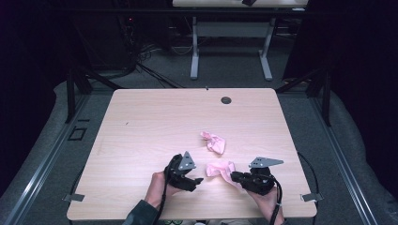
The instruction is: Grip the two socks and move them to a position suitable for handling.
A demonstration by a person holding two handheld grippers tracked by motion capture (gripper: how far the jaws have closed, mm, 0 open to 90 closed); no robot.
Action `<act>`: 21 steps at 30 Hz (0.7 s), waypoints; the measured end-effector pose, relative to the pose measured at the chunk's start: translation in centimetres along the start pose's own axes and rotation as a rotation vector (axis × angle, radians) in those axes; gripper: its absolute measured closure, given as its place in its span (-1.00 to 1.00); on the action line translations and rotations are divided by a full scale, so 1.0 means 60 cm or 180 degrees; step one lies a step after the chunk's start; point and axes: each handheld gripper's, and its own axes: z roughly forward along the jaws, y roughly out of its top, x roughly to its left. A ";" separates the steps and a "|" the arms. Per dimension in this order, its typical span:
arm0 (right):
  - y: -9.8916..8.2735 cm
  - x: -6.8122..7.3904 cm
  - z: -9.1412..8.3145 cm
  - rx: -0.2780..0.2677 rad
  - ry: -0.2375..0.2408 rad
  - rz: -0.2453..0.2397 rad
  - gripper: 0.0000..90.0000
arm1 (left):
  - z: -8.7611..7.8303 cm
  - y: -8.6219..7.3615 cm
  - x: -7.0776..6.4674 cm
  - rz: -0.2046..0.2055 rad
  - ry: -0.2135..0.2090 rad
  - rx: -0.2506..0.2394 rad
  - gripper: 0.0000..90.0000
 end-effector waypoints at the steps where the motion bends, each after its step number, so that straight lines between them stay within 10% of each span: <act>1: -0.003 -0.006 0.000 -0.0028 -0.0021 0.0054 0.81 | 0.017 0.014 -0.010 0.0128 -0.0094 0.0066 -0.25; 21: -0.017 -0.039 -0.003 -0.0139 0.0079 0.0359 0.82 | 0.081 0.037 -0.031 0.0434 -0.0058 0.0341 0.91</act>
